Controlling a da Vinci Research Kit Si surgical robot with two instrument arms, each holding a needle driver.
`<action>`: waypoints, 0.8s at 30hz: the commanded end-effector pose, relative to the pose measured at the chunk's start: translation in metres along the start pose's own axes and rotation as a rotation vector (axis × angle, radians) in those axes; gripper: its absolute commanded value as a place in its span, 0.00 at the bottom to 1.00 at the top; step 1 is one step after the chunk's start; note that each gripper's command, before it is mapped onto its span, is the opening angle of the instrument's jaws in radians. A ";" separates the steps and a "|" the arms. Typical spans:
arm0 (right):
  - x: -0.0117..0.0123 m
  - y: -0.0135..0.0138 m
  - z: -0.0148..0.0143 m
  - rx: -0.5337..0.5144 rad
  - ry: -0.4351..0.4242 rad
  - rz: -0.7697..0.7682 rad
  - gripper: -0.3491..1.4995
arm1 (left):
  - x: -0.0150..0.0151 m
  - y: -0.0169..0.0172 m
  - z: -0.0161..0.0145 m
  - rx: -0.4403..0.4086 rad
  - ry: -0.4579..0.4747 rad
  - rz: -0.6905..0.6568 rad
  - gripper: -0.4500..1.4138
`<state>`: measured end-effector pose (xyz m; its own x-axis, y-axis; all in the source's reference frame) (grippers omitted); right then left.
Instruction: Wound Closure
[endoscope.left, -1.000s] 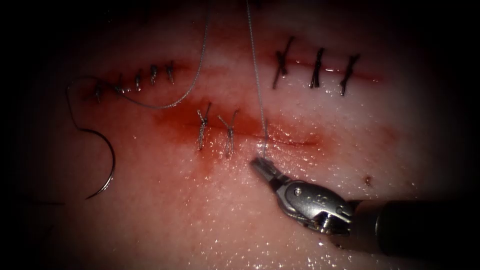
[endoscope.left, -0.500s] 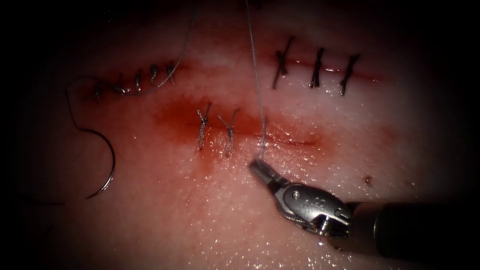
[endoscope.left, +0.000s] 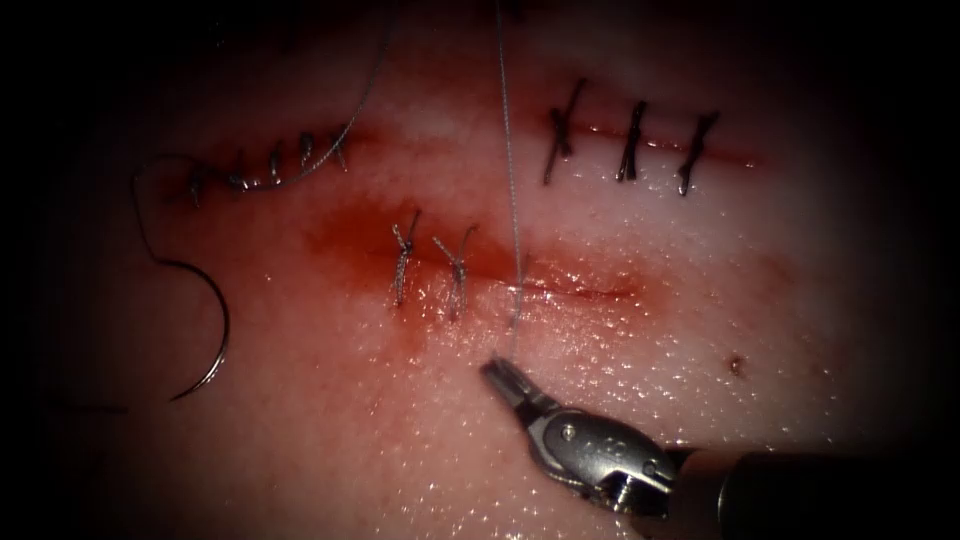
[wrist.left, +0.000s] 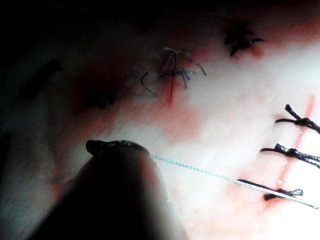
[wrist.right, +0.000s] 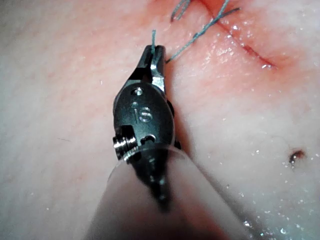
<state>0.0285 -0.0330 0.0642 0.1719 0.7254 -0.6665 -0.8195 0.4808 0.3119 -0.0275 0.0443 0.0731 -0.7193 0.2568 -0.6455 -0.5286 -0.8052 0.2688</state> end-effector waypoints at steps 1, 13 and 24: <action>-0.0017 -0.0015 -0.0001 0.007 -0.020 -0.005 0.00 | 0.0003 0.0001 0.0008 0.000 0.005 0.002 0.00; -0.0035 -0.0034 -0.0011 0.044 -0.070 0.005 0.00 | 0.0006 -0.0002 0.0017 0.017 0.016 0.000 0.00; -0.0009 0.0005 0.0003 0.159 0.009 0.006 0.28 | -0.0005 0.0047 -0.0037 -0.076 0.019 0.060 0.00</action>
<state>0.0277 -0.0327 0.0646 0.1638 0.7201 -0.6743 -0.7208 0.5540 0.4166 -0.0272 0.0372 0.0712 -0.7444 0.1949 -0.6387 -0.4444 -0.8585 0.2559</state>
